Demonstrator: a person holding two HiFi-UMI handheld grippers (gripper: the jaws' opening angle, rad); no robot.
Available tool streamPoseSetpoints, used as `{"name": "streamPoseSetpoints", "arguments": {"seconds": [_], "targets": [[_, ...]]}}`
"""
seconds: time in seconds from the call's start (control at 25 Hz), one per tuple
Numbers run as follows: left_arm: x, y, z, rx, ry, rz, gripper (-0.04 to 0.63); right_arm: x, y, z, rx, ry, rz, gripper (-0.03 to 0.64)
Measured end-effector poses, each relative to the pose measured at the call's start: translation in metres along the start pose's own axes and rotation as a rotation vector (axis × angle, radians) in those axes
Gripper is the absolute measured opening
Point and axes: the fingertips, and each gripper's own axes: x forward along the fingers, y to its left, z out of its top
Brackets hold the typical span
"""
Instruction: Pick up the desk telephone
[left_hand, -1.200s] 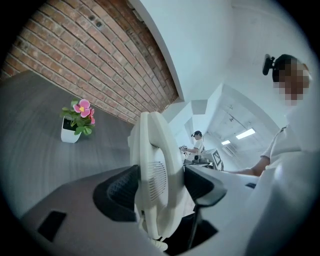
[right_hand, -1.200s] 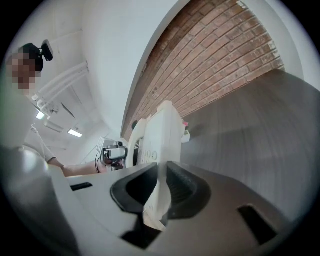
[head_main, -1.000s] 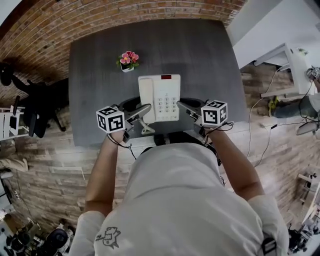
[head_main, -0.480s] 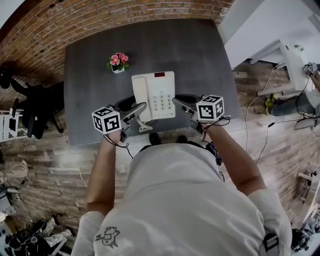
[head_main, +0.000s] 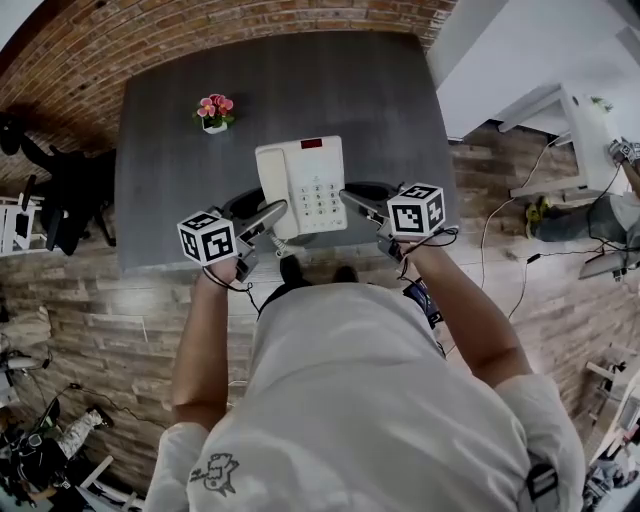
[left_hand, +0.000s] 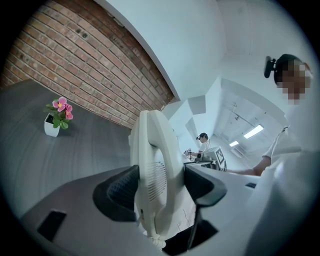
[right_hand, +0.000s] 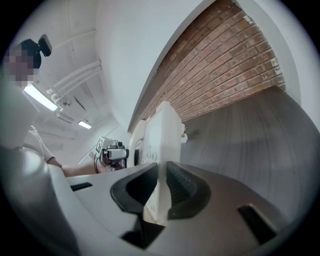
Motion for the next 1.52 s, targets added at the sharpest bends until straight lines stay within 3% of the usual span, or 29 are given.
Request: {"name": "streamPoseSetpoints", "arguments": {"seconds": [0.4, 1.16, 1.24, 1.4, 1.52], "targets": [[0.021, -0.083, -0.073, 0.005, -0.055, 0.089, 0.304, -0.085, 0.006, -0.058, -0.036, 0.014, 0.085, 0.06], [0.02, -0.091, -0.067, 0.002, -0.043, 0.102, 0.304, -0.09, 0.01, -0.054, 0.0, -0.017, 0.087, 0.06], [0.005, -0.094, -0.076, 0.004, -0.038, 0.099, 0.304, -0.087, 0.025, -0.067, 0.003, -0.018, 0.082, 0.06], [-0.079, -0.116, -0.117, 0.038, -0.048, 0.08, 0.304, -0.073, 0.105, -0.119, -0.028, -0.038, 0.071, 0.06], [-0.116, -0.123, -0.133, 0.049, -0.052, 0.071, 0.304, -0.063, 0.14, -0.14, -0.036, -0.048, 0.059, 0.06]]}}
